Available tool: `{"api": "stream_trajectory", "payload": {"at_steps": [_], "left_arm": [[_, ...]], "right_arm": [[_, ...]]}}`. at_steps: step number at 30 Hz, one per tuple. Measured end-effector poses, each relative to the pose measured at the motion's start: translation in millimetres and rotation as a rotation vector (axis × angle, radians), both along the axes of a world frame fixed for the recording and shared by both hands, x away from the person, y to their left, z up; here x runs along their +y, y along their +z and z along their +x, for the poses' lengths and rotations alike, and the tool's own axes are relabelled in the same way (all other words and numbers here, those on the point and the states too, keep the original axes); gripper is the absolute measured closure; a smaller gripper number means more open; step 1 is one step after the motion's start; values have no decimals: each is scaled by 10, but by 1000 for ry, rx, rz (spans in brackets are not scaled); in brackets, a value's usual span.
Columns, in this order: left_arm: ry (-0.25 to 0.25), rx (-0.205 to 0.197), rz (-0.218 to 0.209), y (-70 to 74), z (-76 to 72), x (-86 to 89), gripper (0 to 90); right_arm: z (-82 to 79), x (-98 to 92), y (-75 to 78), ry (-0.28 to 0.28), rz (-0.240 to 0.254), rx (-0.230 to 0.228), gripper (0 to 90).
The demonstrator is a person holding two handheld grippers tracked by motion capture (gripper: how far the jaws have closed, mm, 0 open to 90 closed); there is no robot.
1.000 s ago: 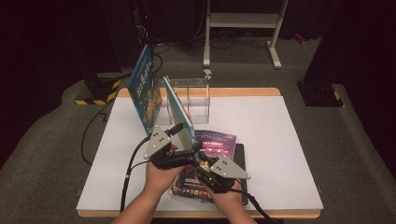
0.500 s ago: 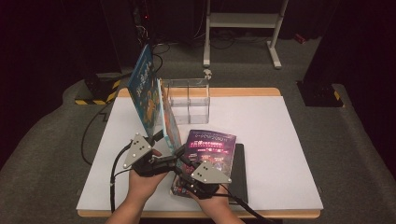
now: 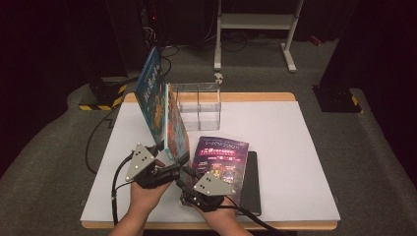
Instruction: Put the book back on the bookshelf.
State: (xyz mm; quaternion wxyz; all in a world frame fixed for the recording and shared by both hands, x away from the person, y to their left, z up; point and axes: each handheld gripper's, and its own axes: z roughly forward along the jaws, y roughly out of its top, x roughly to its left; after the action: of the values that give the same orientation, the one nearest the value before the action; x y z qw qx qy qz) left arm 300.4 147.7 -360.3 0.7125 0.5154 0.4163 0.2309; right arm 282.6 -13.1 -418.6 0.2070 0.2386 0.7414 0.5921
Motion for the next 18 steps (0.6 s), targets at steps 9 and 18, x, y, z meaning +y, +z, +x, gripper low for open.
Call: {"api": "stream_trajectory", "payload": {"at_steps": [9,18], "left_arm": [[8,-3,24,9,-8,44,272],[11,-11,42,14,-57,119,323]], "right_arm": [[9,32,7,4,2,-1,588],[5,99,6,13,1,5,576]]}}
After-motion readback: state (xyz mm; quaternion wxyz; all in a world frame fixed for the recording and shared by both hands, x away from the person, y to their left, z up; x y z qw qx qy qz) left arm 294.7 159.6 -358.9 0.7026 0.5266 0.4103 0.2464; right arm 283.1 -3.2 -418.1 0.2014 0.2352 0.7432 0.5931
